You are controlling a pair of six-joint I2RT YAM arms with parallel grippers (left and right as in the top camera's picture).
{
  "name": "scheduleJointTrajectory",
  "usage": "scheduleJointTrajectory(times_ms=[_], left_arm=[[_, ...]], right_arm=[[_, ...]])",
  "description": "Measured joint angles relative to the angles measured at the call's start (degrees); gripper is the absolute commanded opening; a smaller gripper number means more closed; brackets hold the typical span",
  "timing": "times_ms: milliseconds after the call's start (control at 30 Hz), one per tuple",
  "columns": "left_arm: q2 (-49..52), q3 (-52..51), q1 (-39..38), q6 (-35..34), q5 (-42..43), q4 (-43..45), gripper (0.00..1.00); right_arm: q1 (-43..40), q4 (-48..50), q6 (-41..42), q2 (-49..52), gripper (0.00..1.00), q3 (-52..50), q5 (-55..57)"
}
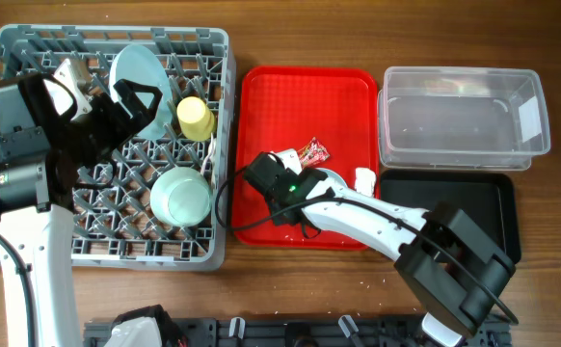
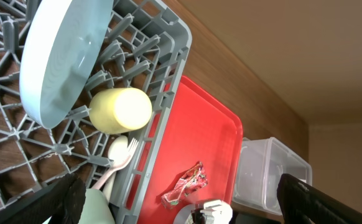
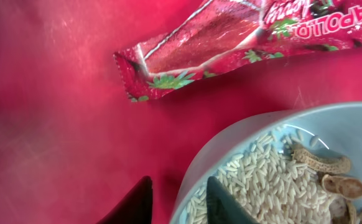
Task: Sort waste into correct bins and load items into the dishwasher rack
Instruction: 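Grasp the bowl rim with the right gripper and lift it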
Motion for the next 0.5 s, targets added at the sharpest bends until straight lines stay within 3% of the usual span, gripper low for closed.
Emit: scheduleJointTrajectory(times_ms=[33,233,400,500], left_arm=[[0.00,0.00,0.00,0.00,0.00,0.00,1.00],[0.00,0.00,0.00,0.00,0.00,-0.02,1.00],[0.00,0.00,0.00,0.00,0.00,0.00,1.00],[0.00,0.00,0.04,0.00,0.00,0.00,1.00]], right_arm=[[0.00,0.02,-0.17,0.04,0.04,-0.02,-0.02],[-0.26,-4.13,-0.76,-1.14,0.04,1.86,0.63],[-4.33,-14.71,-2.64,-18.62,0.04,3.02,0.37],[-12.07,-21.81,-1.16,-26.58,0.04,3.08,-0.68]])
